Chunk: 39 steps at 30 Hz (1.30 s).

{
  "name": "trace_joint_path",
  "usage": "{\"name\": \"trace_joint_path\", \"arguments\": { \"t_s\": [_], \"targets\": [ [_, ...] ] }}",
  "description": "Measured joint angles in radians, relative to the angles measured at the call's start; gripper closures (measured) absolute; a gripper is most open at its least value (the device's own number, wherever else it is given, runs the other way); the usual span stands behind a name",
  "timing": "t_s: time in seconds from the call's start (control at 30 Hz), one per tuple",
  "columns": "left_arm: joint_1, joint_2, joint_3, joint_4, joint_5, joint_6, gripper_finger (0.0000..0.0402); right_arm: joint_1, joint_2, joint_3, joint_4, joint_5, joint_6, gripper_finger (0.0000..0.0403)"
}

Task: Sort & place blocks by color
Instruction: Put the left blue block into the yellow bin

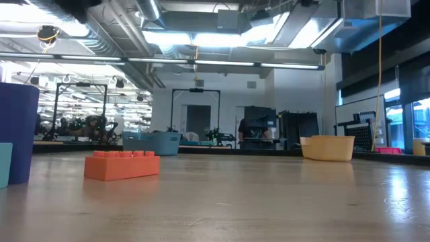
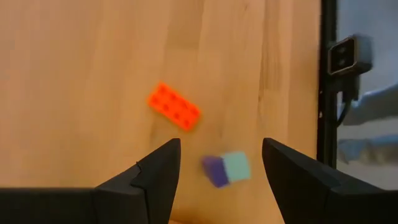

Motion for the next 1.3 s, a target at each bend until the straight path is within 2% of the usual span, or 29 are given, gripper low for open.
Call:
{"name": "trace_joint_path", "arguments": {
  "t_s": [0.1, 0.3, 0.57, 0.93, 1.3],
  "targets": [
    [-0.052, 0.069, 0.0, 0.04, -0.038, -0.091, 0.0183, 0.0, 0.0, 0.0, -0.02, 0.001, -0.002, 0.0251],
    [-0.07, 0.16, 0.0, 0.024, -0.058, -0.126, 0.0183, 0.0, 0.0, 0.0, -0.035, 0.029, -0.004, 0.0251],
    [-0.07, 0.24, 0.0, 0.008, 0.003, -0.126, 0.0184, 0.0, 0.0, 0.0, -0.036, 0.028, -0.034, 0.0251],
    [-0.034, 0.275, -0.001, -0.029, -0.008, -0.123, 0.0186, 0.0, 0.0, 0.0, -0.04, 0.028, -0.051, 0.0251],
    [-0.022, 0.275, -0.001, -0.03, 0.049, -0.143, 0.0236, 0.0, 0.0, 0.0, -0.039, 0.028, -0.052, 0.0251]
  ]
}}
